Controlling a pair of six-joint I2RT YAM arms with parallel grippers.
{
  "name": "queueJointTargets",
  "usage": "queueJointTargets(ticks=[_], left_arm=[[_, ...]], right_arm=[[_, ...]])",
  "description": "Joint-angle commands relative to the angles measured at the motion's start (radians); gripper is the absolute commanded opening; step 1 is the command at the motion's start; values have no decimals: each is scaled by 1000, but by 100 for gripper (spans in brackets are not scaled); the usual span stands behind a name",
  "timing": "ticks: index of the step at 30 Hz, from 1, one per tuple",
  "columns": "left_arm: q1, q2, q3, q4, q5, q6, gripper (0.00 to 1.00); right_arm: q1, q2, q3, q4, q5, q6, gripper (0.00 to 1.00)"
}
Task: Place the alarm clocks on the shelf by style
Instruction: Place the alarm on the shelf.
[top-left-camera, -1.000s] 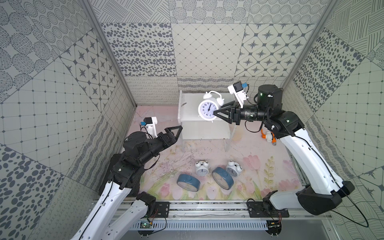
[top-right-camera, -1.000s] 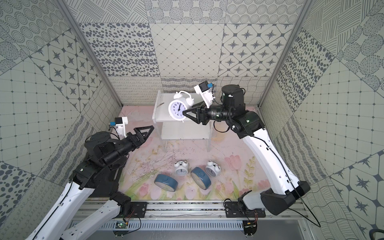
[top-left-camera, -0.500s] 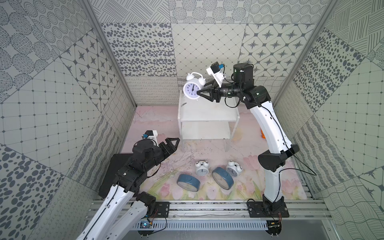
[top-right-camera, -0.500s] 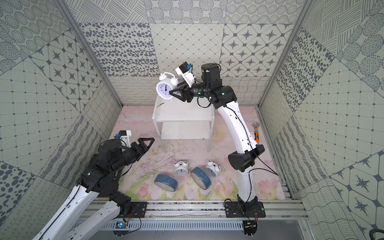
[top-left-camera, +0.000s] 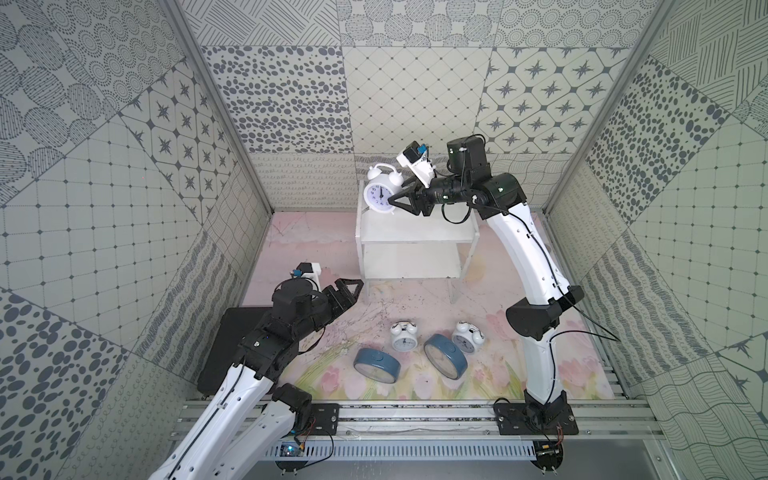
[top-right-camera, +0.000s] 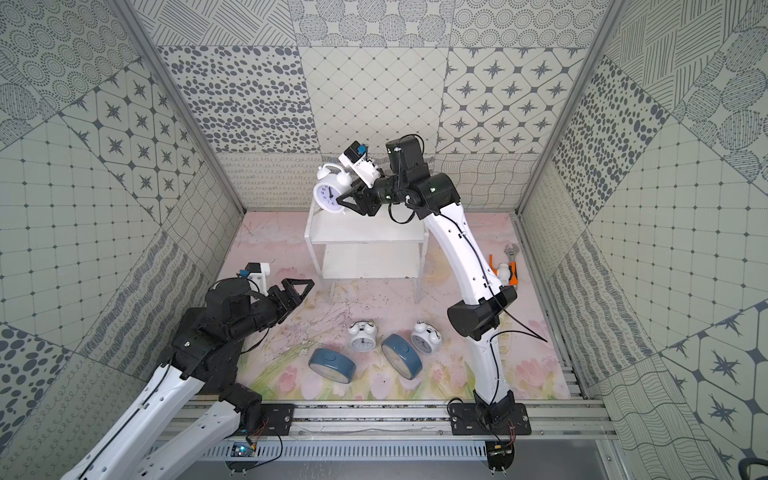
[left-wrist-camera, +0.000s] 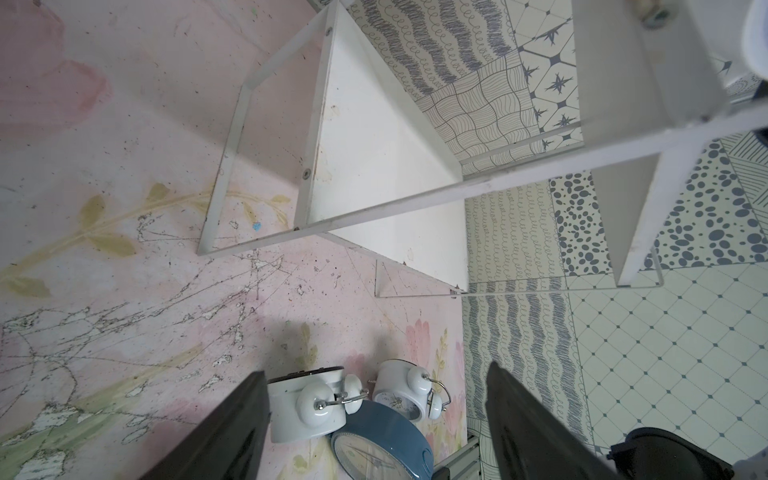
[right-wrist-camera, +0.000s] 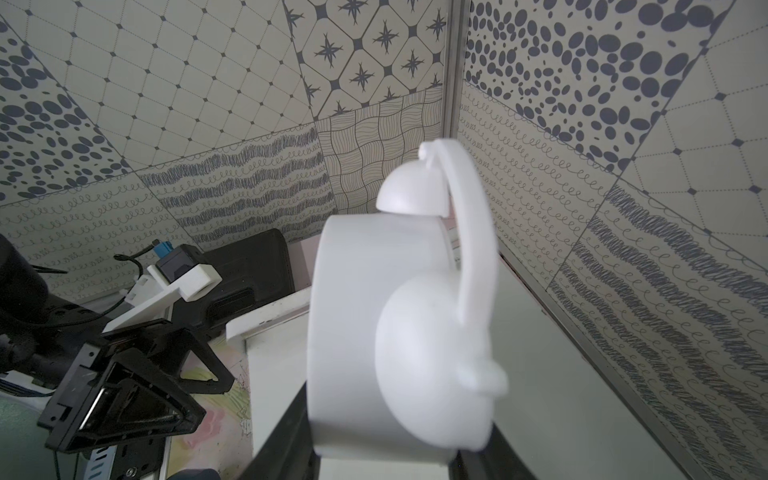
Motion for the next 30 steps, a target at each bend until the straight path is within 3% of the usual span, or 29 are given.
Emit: queueJointTargets(ticks=[1, 12, 21, 26, 30], left_arm=[[4, 14, 4, 82, 44, 27, 84], [4, 8, 1, 76, 42, 43, 84], [6, 28, 4, 98, 50, 47, 84], [5, 29, 3, 102, 54, 49, 84], [6, 24, 1, 107, 56, 48, 84]], right_arm=[[16, 25, 32, 28, 64, -26, 35], [20, 52, 33, 25, 95, -30, 38], [20, 41, 28, 34, 114, -26, 66], [19, 37, 23, 33, 133, -23, 75], [12, 27, 17, 27, 146, -23, 76]])
